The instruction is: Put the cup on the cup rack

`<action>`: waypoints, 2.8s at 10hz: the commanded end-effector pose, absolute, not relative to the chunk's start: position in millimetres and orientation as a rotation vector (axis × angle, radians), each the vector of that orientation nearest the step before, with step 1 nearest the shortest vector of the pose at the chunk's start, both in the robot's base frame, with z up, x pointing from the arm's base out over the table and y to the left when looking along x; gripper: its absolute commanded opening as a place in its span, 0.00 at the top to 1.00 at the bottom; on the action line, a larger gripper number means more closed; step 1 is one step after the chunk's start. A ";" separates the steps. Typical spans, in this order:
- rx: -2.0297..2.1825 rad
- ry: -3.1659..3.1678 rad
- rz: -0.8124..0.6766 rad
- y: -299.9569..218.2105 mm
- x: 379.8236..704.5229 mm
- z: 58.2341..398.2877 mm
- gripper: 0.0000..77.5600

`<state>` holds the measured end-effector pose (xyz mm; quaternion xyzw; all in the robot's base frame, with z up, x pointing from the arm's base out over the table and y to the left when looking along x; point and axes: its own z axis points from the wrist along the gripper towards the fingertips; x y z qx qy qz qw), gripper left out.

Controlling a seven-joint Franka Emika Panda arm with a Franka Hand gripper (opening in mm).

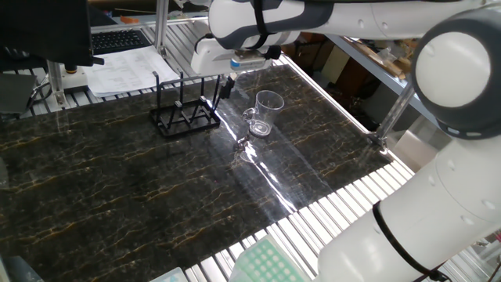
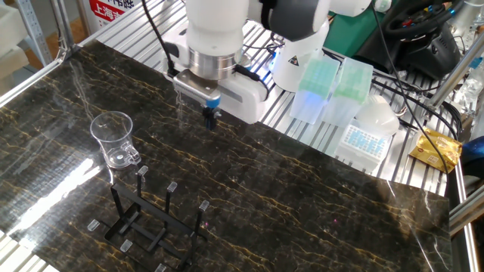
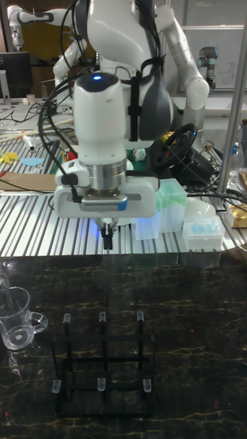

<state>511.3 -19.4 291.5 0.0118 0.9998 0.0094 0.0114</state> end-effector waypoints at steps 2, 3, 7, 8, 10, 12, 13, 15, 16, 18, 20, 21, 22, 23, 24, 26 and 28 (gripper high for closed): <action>0.082 3.130 0.025 -30.8 520.2 291.0 1.00; 0.108 3.129 0.010 -32.2 524.3 292.5 1.00; 0.123 3.129 0.004 -37.5 530.1 284.5 1.00; 0.126 3.128 0.002 -37.5 530.2 281.6 1.00; 0.120 3.127 -0.004 -38.3 530.3 277.3 1.00; 0.086 3.130 0.004 -42.0 530.5 274.9 1.00; 0.083 3.129 0.003 -42.2 530.5 274.7 1.00; 0.085 3.126 0.007 -47.4 531.1 271.1 1.00; 0.085 3.125 0.006 -47.4 531.1 271.0 1.00; 0.099 3.121 -0.034 -47.4 531.1 271.0 1.00; 0.171 3.146 -0.015 -47.4 531.1 271.0 1.00; 0.226 3.153 -0.015 -47.4 531.1 271.0 1.00; 0.312 3.152 -0.016 -47.4 531.1 271.0 1.00; 0.368 3.146 -0.017 -47.4 531.1 271.0 1.00; 0.419 3.146 -0.018 -47.4 531.1 271.0 1.00; 0.507 3.163 -0.037 -47.4 531.1 271.0 1.00; 0.475 3.147 -0.068 -47.4 531.1 271.0 1.00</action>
